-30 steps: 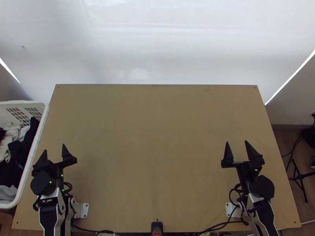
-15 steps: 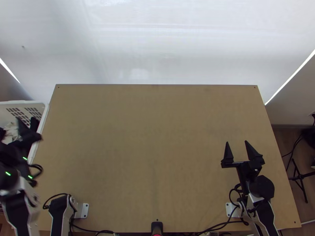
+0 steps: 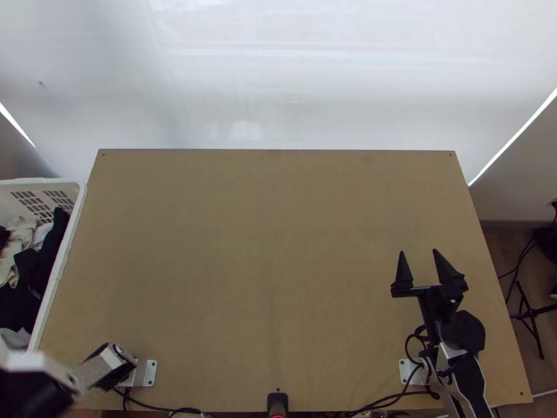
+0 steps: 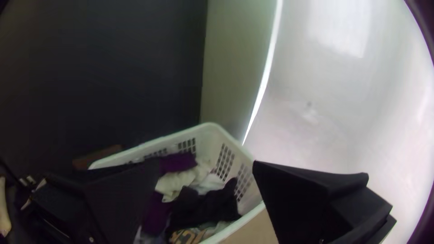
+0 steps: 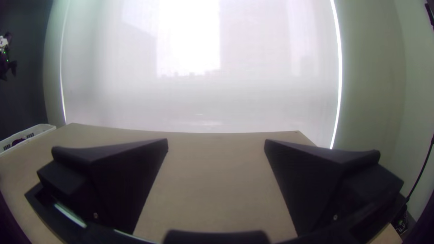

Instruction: Fold the t-shirt

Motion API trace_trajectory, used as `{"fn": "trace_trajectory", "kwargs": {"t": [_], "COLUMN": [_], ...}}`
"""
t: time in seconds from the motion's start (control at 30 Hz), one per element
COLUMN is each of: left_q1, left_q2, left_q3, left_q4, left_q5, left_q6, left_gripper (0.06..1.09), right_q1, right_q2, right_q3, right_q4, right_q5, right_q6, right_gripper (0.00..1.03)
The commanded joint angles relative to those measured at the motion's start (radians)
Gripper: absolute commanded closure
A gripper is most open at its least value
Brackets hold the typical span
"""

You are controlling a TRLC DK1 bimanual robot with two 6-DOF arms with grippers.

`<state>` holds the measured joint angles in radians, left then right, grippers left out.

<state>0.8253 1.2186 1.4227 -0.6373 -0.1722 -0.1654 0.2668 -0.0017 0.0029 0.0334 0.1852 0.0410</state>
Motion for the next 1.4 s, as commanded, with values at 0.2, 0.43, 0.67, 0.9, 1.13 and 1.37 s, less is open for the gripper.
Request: {"fn": "trace_trajectory", "kwargs": {"t": [0.2, 0.43, 0.67, 0.9, 1.13, 1.37], "left_q1": [0.184, 0.199, 0.201, 0.195, 0.189, 0.164], "left_q2": [0.506, 0.716, 0.868, 1.015, 1.092, 1.127], "left_q3": [0.134, 0.131, 0.139, 0.191, 0.234, 0.249], "left_q4": [-0.142, -0.070, 0.028, 0.116, 0.151, 0.137], "left_q5": [0.013, 0.097, 0.096, 0.092, 0.158, 0.169], "left_q6": [0.113, 0.162, 0.198, 0.244, 0.262, 0.316], "left_gripper": [0.10, 0.10, 0.10, 0.10, 0.10, 0.21], "right_q1": [0.000, 0.000, 0.000, 0.000, 0.000, 0.000], "right_q2": [0.000, 0.000, 0.000, 0.000, 0.000, 0.000], "right_q3": [0.000, 0.000, 0.000, 0.000, 0.000, 0.000], "right_q4": [0.000, 0.000, 0.000, 0.000, 0.000, 0.000], "right_q5": [0.000, 0.000, 0.000, 0.000, 0.000, 0.000], "right_q6": [-0.001, -0.001, -0.001, -0.001, -0.001, -0.001], "right_gripper": [0.03, 0.03, 0.03, 0.03, 0.03, 0.03]}}
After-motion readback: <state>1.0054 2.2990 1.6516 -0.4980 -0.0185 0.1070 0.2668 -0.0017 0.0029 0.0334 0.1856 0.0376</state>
